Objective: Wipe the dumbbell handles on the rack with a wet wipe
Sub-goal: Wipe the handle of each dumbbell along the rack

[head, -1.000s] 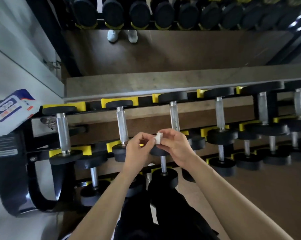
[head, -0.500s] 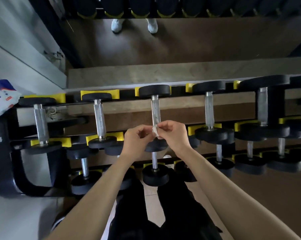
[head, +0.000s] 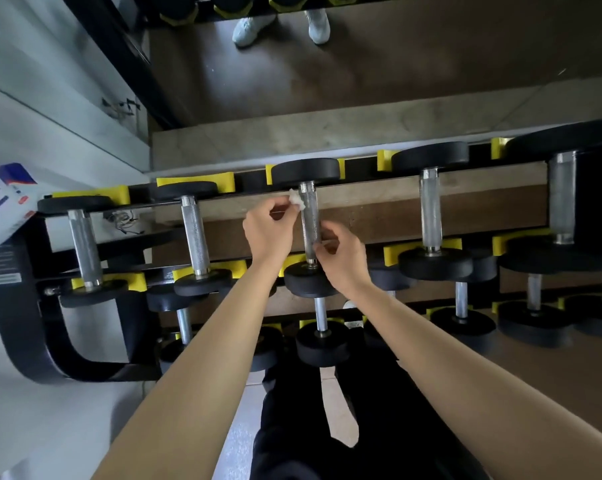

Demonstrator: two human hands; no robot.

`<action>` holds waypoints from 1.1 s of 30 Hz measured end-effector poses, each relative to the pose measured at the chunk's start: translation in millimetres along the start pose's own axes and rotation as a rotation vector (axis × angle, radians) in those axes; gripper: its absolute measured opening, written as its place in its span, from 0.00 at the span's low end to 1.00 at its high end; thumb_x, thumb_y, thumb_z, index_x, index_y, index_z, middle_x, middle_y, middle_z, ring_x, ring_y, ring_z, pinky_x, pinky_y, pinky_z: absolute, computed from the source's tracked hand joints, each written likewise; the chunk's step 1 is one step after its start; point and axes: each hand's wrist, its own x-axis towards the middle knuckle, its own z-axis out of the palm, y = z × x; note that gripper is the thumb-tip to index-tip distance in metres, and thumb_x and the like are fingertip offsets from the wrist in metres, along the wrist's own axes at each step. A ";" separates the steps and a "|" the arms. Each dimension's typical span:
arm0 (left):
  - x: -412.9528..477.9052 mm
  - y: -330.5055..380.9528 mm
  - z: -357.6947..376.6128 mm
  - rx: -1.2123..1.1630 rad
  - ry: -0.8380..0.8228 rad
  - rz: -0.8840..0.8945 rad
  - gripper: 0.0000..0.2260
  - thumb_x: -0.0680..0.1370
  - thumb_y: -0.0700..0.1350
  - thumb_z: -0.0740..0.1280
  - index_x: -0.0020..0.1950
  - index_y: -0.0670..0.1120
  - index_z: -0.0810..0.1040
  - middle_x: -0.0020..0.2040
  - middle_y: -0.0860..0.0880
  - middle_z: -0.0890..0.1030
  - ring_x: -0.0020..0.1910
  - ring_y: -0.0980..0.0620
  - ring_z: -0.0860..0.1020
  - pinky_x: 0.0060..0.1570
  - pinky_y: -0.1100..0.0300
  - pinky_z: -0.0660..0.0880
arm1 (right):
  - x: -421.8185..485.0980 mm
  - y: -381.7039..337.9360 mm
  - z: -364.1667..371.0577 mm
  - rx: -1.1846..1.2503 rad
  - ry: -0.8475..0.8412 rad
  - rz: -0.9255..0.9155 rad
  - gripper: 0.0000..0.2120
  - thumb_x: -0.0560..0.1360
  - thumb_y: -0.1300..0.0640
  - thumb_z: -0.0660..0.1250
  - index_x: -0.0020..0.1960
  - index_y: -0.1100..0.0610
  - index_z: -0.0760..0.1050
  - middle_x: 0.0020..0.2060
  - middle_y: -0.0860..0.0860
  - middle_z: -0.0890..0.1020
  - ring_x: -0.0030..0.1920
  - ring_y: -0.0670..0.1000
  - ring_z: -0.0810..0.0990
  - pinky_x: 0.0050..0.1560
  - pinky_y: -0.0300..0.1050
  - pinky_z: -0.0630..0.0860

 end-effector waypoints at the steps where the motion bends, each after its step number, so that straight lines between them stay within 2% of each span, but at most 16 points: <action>1: 1.2 -0.4 2.2 0.004 -0.009 -0.003 0.05 0.76 0.48 0.75 0.50 0.50 0.87 0.46 0.57 0.85 0.49 0.60 0.81 0.58 0.58 0.77 | -3.0 1.3 2.8 0.003 0.027 -0.007 0.19 0.78 0.60 0.70 0.69 0.54 0.76 0.52 0.44 0.83 0.51 0.42 0.82 0.56 0.38 0.78; 4: -5.5 -7.4 1.8 0.036 -0.074 0.015 0.04 0.77 0.46 0.75 0.50 0.49 0.87 0.42 0.59 0.83 0.44 0.65 0.80 0.53 0.62 0.76 | -7.0 3.0 6.0 0.007 0.075 -0.004 0.18 0.79 0.60 0.70 0.68 0.53 0.77 0.49 0.41 0.82 0.47 0.35 0.79 0.50 0.24 0.72; 5: -9.4 -12.3 -0.3 0.060 -0.106 0.024 0.04 0.77 0.46 0.75 0.50 0.48 0.87 0.42 0.59 0.83 0.44 0.66 0.79 0.52 0.63 0.76 | -6.4 3.2 5.7 0.015 0.074 -0.003 0.18 0.78 0.60 0.70 0.68 0.53 0.77 0.49 0.40 0.83 0.48 0.35 0.80 0.50 0.24 0.73; 9: -26.2 -33.9 -11.8 0.131 -0.258 0.039 0.04 0.77 0.45 0.75 0.49 0.47 0.87 0.42 0.55 0.85 0.42 0.61 0.82 0.47 0.61 0.79 | -5.2 4.2 5.0 0.030 0.066 -0.004 0.20 0.77 0.61 0.72 0.68 0.53 0.77 0.53 0.44 0.84 0.52 0.41 0.82 0.56 0.37 0.79; 12: -32.0 -38.0 -18.5 0.142 -0.310 0.052 0.02 0.76 0.45 0.76 0.47 0.49 0.86 0.39 0.58 0.84 0.39 0.63 0.81 0.44 0.61 0.79 | -5.7 4.0 5.3 0.037 0.060 0.006 0.20 0.77 0.61 0.72 0.69 0.53 0.77 0.54 0.45 0.84 0.53 0.43 0.83 0.57 0.38 0.79; 15: -25.8 -22.5 -19.5 0.132 -0.200 0.152 0.03 0.77 0.45 0.75 0.50 0.50 0.86 0.41 0.61 0.83 0.42 0.64 0.81 0.46 0.68 0.78 | -4.5 4.1 4.2 0.044 0.055 -0.003 0.19 0.77 0.60 0.72 0.67 0.53 0.77 0.52 0.45 0.84 0.52 0.43 0.82 0.55 0.33 0.76; 19: -8.0 8.2 -3.1 0.181 -0.037 0.361 0.03 0.78 0.44 0.73 0.50 0.49 0.86 0.43 0.61 0.81 0.38 0.66 0.77 0.44 0.76 0.70 | -3.9 5.2 3.7 0.020 0.055 -0.003 0.17 0.78 0.59 0.71 0.66 0.54 0.78 0.53 0.46 0.84 0.53 0.44 0.82 0.49 0.24 0.71; 21: -3.7 8.2 5.9 0.259 -0.047 0.391 0.03 0.77 0.43 0.73 0.49 0.49 0.86 0.44 0.57 0.84 0.38 0.63 0.76 0.43 0.74 0.70 | -2.9 4.7 2.9 0.007 0.043 -0.008 0.16 0.78 0.59 0.71 0.65 0.54 0.78 0.53 0.46 0.84 0.53 0.44 0.81 0.51 0.27 0.72; 23: -6.9 -0.9 9.7 0.315 -0.083 0.409 0.04 0.77 0.42 0.73 0.49 0.49 0.87 0.45 0.53 0.85 0.41 0.59 0.79 0.44 0.66 0.72 | -0.8 5.3 0.2 -0.012 0.016 -0.017 0.15 0.78 0.58 0.72 0.64 0.54 0.78 0.53 0.46 0.84 0.52 0.45 0.81 0.53 0.35 0.75; 25: -15.7 -9.4 8.2 0.337 -0.108 0.414 0.04 0.76 0.41 0.74 0.49 0.48 0.87 0.45 0.51 0.85 0.42 0.55 0.80 0.44 0.63 0.73 | 0.7 5.2 -4.6 -0.026 -0.008 -0.022 0.16 0.77 0.58 0.72 0.65 0.54 0.77 0.52 0.46 0.84 0.53 0.46 0.82 0.56 0.41 0.78; 29: -38.9 -20.9 2.4 0.306 -0.174 0.348 0.04 0.76 0.42 0.74 0.49 0.47 0.87 0.44 0.50 0.84 0.39 0.56 0.78 0.39 0.60 0.74 | -0.9 3.5 -11.4 0.026 -0.023 -0.057 0.25 0.77 0.64 0.70 0.72 0.51 0.71 0.55 0.46 0.83 0.54 0.45 0.82 0.57 0.40 0.79; 33: -51.6 -24.1 -1.5 0.141 -0.183 0.193 0.07 0.77 0.39 0.73 0.51 0.49 0.85 0.45 0.56 0.85 0.43 0.60 0.82 0.44 0.65 0.79 | -0.1 -0.3 -14.8 -0.118 -0.022 -0.206 0.15 0.75 0.65 0.71 0.60 0.55 0.80 0.52 0.48 0.82 0.52 0.47 0.81 0.57 0.47 0.80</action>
